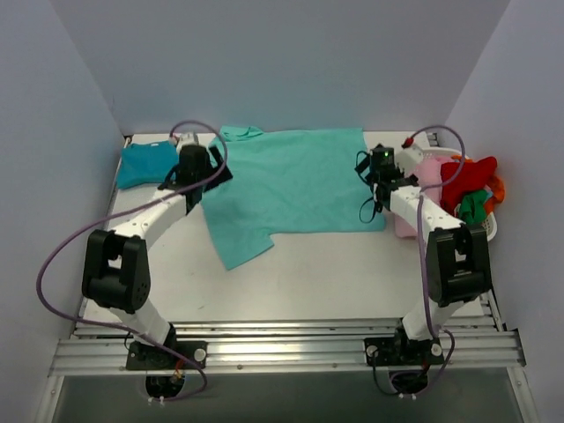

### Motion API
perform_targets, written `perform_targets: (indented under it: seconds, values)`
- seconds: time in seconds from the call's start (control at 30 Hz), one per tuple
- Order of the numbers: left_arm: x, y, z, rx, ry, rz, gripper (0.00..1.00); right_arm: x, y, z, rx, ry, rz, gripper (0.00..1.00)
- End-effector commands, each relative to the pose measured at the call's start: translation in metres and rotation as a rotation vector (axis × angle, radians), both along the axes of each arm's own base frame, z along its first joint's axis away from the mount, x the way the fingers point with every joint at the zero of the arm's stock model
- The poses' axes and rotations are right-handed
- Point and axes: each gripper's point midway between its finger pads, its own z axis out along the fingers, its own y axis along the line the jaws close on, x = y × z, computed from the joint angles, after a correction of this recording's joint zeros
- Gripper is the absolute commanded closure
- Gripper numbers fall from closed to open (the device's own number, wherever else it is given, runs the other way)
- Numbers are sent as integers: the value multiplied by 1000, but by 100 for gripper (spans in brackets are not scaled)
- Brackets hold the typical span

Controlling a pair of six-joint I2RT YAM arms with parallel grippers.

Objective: Fold and stack the t-shirts
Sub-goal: Flatten the tshirt out

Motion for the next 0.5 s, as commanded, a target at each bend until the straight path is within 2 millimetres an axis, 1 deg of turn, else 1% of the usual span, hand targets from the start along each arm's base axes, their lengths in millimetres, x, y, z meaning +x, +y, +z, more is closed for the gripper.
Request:
perform_targets:
  seconds: [0.0, 0.03, 0.07, 0.1, 0.13, 0.17, 0.2, 0.23, 0.27, 0.37, 0.4, 0.43, 0.47]
  values:
    - [-47, 12, -46, -80, 95, 123, 6, -36, 2, -30, 47, 44, -8, 0]
    - [-67, 4, -69, -79, 129, 122, 6, -44, 0, -27, 59, 30, -10, 0]
    - [-76, 0, -76, -76, 139, 117, 6, -58, -2, -44, 73, 62, -26, 0]
    - [-85, -6, -75, -81, 135, 113, 6, -63, -3, -38, 86, 48, -25, 0]
    - [-95, -6, -81, -51, 151, 125, 6, -68, -2, -39, 91, 53, -24, 0]
    - [-112, -19, -93, -22, 180, 94, 6, -78, -4, -47, 94, 78, -27, 0]
    - [-121, -23, -92, -24, 180, 101, 6, -83, -3, -42, 109, 61, -27, 0]
    - [-131, -21, -99, 4, 197, 117, 6, -87, -3, -42, 113, 61, -29, 0]
    - [-149, -26, -110, 11, 219, 95, 6, -94, -4, -45, 114, 74, -30, 0]
    - [-170, -30, -125, -31, 240, 87, 6, -113, -8, -45, 111, 70, -35, 0]
    - [-182, -28, -132, -27, 247, 78, 6, -120, -11, -50, 103, 80, -40, 0]
    - [-186, -27, -134, -35, 245, 84, 6, -123, -14, -44, 101, 61, -46, 0]
    - [-190, -26, -135, -36, 248, 84, 6, -126, -15, -46, 96, 63, -49, 0]
